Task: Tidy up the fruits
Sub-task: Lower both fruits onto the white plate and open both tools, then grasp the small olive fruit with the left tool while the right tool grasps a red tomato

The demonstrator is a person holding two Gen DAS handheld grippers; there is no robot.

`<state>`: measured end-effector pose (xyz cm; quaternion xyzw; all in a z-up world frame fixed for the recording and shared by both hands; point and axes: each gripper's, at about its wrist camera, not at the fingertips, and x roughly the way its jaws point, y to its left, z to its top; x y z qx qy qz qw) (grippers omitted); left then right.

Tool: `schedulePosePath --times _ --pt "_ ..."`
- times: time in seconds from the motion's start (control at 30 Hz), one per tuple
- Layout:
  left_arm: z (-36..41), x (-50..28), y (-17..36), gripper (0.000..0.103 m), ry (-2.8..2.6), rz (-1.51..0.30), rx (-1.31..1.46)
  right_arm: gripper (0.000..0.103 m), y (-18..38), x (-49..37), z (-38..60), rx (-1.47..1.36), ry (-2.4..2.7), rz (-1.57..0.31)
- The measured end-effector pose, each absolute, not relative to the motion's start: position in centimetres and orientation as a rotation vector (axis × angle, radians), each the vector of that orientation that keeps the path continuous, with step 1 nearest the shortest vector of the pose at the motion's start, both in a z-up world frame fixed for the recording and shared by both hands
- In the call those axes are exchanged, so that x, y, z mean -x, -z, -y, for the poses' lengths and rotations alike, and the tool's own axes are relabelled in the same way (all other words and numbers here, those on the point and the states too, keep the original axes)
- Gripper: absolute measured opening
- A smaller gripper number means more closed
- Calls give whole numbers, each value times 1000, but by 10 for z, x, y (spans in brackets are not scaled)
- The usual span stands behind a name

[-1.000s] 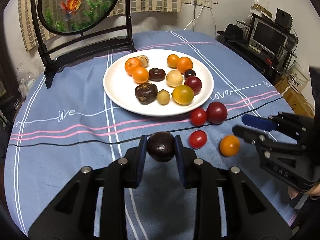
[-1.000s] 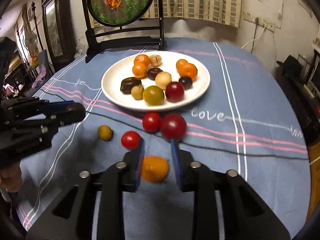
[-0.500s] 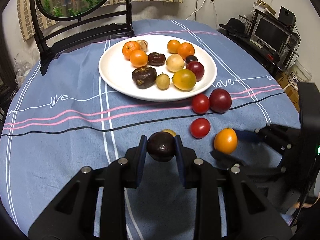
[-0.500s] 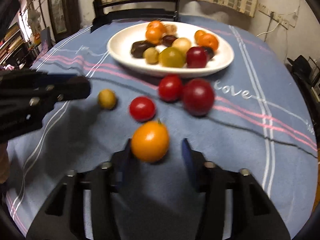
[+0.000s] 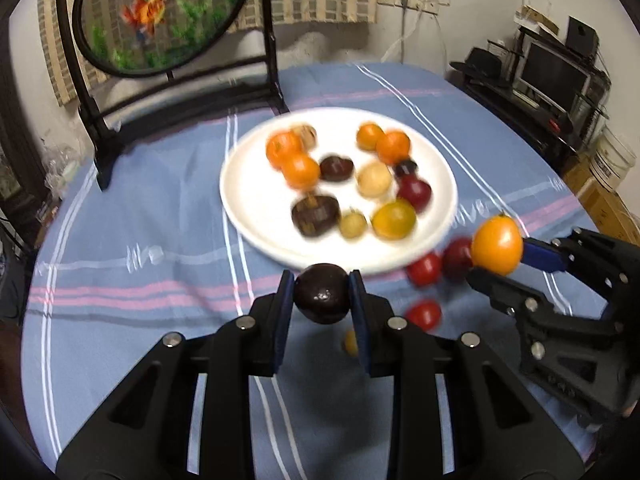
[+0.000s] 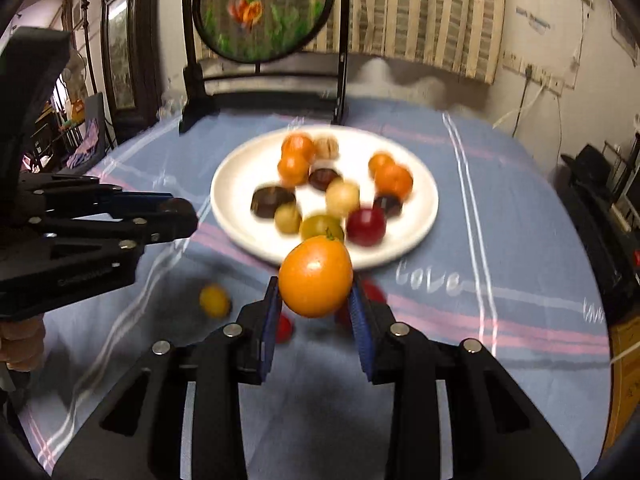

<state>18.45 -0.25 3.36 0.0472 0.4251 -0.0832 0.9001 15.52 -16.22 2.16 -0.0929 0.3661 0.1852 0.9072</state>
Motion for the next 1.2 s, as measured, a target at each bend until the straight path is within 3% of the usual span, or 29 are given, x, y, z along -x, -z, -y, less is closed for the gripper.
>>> schedulePosePath --times 0.33,0.43,0.47,0.53,0.63,0.87,1.2 --pt "6 -265 -26 30 125 -902 -75 34 -18 -220 139 248 -332 -684" --pt "1 -281 -17 53 94 -912 -49 41 -8 -239 136 267 -307 -705" --pt "-1 -283 -15 53 79 -905 -50 44 -5 -242 136 277 -292 -702" --pt "-1 -282 -13 54 86 -907 -53 50 -2 -243 138 278 -283 -702" --pt "-4 -278 -15 60 71 -900 -43 51 -3 -237 145 254 -278 -707" --pt "-3 -250 -22 64 90 -898 -44 58 -15 -207 174 153 -275 -721" --pt "1 -188 -13 66 119 -911 -65 58 -13 -151 196 88 -266 -736"
